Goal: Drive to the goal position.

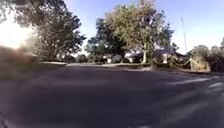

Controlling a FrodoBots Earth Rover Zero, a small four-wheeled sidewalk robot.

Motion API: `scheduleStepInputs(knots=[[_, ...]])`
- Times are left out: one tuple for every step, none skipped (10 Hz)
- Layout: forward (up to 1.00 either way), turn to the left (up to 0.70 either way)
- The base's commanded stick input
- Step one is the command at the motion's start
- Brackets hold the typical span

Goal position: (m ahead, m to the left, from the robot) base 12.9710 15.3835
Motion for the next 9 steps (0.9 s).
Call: scheduleStepInputs(knots=[[1.0,0.23],[1.0,0.4],[1.0,0.4],[1.0,0.4],[1.0,0.4],[1.0,0.4],[1.0,0.4],[1.0,0.4],[1.0,0.38]])
